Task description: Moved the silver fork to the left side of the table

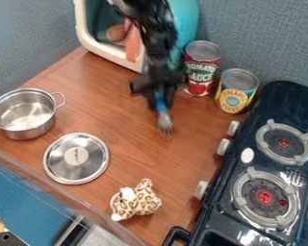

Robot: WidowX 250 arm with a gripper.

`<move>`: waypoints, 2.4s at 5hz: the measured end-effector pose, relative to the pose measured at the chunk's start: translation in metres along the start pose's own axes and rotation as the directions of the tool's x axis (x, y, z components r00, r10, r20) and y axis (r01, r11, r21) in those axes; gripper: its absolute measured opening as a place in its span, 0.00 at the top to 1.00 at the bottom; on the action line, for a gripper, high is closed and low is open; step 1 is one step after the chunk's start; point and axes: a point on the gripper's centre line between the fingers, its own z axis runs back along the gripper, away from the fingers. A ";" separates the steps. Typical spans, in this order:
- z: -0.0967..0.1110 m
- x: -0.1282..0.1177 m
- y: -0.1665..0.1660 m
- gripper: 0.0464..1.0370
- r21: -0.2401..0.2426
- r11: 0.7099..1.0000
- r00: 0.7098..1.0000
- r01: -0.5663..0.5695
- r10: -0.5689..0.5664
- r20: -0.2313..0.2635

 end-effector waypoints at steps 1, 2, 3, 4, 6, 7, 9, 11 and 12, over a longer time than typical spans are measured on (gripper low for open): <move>0.035 0.013 0.029 0.69 -0.029 0.992 0.991 -0.125 0.127 0.048; 0.052 0.027 0.053 0.69 -0.016 0.969 0.963 -0.246 0.246 0.112; 0.055 0.041 0.083 0.69 -0.016 0.924 0.914 -0.381 0.379 0.142; 0.044 0.057 0.102 0.69 0.003 0.866 0.856 -0.501 0.495 0.148; -0.004 0.081 0.119 0.70 0.101 0.836 0.840 -0.540 0.527 0.128; -0.019 0.093 0.125 0.69 0.110 0.830 0.836 -0.547 0.534 0.124; -0.024 0.108 0.124 0.63 0.124 0.816 0.824 -0.564 0.549 0.139; -0.021 0.094 0.120 0.06 0.103 0.815 0.821 -0.570 0.563 0.094; -0.004 0.101 0.116 0.03 0.078 0.832 0.834 -0.549 0.538 0.121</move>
